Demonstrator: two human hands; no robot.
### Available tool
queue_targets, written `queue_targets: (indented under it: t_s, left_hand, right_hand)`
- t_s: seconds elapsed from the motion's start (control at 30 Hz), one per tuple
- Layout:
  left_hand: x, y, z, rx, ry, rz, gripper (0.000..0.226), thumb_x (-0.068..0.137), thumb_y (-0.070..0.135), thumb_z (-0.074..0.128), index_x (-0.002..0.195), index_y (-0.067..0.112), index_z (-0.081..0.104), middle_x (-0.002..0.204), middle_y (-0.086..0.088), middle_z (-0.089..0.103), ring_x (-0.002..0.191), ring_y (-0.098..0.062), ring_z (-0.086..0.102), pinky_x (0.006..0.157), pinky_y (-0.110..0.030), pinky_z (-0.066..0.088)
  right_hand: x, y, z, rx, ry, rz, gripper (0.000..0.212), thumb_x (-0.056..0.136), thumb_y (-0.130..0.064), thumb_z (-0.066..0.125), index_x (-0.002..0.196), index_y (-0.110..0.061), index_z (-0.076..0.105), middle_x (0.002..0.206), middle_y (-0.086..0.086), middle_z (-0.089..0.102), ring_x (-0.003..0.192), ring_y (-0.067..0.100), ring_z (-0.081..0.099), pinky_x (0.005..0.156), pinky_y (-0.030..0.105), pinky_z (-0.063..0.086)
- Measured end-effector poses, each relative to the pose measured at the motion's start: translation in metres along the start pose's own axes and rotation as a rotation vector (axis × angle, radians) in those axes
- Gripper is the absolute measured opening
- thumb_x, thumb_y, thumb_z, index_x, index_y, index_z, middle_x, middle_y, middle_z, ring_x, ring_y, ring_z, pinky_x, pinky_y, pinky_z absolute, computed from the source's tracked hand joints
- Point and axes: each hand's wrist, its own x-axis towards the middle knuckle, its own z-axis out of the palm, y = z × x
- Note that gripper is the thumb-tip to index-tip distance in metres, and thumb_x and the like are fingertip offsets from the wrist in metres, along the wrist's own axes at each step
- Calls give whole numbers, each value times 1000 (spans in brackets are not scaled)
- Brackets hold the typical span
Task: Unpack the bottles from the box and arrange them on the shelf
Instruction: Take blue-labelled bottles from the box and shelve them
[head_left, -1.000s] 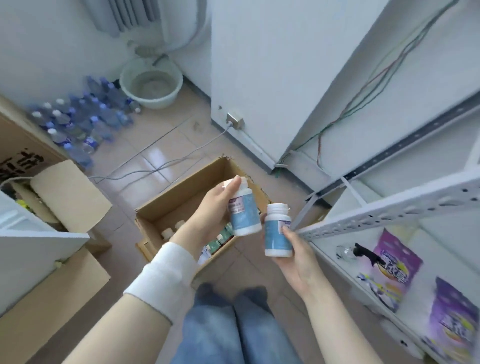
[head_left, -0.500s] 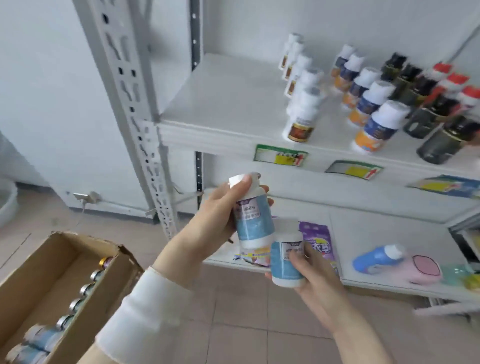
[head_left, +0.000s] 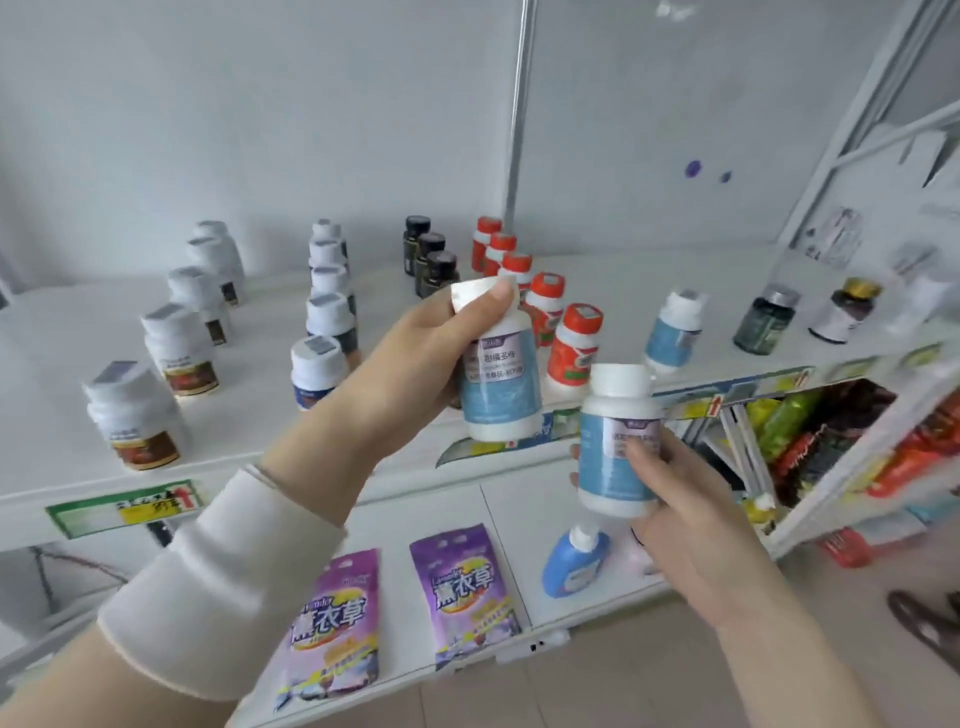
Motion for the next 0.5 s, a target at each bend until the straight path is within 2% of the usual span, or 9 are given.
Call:
queue_targets:
  t_s: [0.07, 0.13, 0.2, 0.23, 0.3, 0.37, 0.43, 0.5]
  left_hand:
    - [31, 8, 10, 47, -18, 14, 37, 79, 41, 52, 101, 13, 61, 92, 2, 72, 90, -12, 69, 85, -29, 56]
    - [65, 15, 15, 108, -27, 42, 28, 90, 36, 49, 103, 15, 62, 97, 1, 71, 93, -13, 68, 88, -31, 54]
    - [100, 22, 19, 192, -52, 75, 22, 93, 38, 50, 96, 22, 65, 103, -4, 70, 94, -18, 66, 94, -40, 51]
    - [117, 24, 21, 218, -64, 87, 20, 93, 39, 51, 92, 24, 65, 103, -5, 70, 92, -16, 66, 94, -38, 51]
    - [151, 28, 22, 268, -74, 108, 18, 93, 38, 50, 98, 24, 60, 102, 1, 70, 85, -5, 66, 81, -21, 54]
    - [185, 28, 22, 380, -62, 125, 30, 92, 41, 49, 114, 21, 55, 104, 5, 67, 84, -1, 63, 67, -12, 49]
    - [217, 25, 21, 460, -53, 130, 35, 92, 43, 49, 119, 20, 51, 100, 7, 63, 84, 0, 61, 64, -8, 49]
    - [246, 19, 21, 486, -50, 99, 32, 91, 42, 50, 116, 22, 49, 99, 8, 61, 86, -1, 60, 65, -7, 50]
  right_hand:
    - [24, -21, -21, -25, 37, -79, 87, 41, -60, 84, 114, -17, 63, 113, 4, 69, 107, 16, 63, 98, 37, 43]
    - [51, -44, -41, -52, 46, -144, 89, 37, -58, 85, 113, -17, 63, 108, 1, 71, 101, 11, 66, 88, 26, 52]
    - [80, -67, -57, -101, 31, -170, 85, 34, -57, 86, 106, -17, 66, 101, 1, 72, 94, 10, 67, 79, 22, 55]
    - [95, -77, -64, -141, 25, -170, 84, 33, -57, 87, 104, -17, 66, 99, 1, 72, 93, 11, 68, 77, 22, 56]
    - [128, -95, -76, -254, 21, -144, 89, 32, -58, 86, 107, -16, 65, 100, 3, 72, 93, 14, 67, 79, 27, 54]
    - [160, -108, -85, -338, 11, -100, 94, 30, -56, 87, 112, -17, 63, 103, 2, 72, 94, 15, 68, 80, 31, 52]
    - [189, -117, -91, -373, -18, -84, 89, 32, -49, 88, 111, -17, 63, 102, 1, 73, 95, 16, 69, 81, 32, 55]
    - [217, -123, -97, -359, -47, -75, 72, 48, -39, 86, 111, -13, 63, 101, 2, 72, 93, 14, 69, 82, 28, 55]
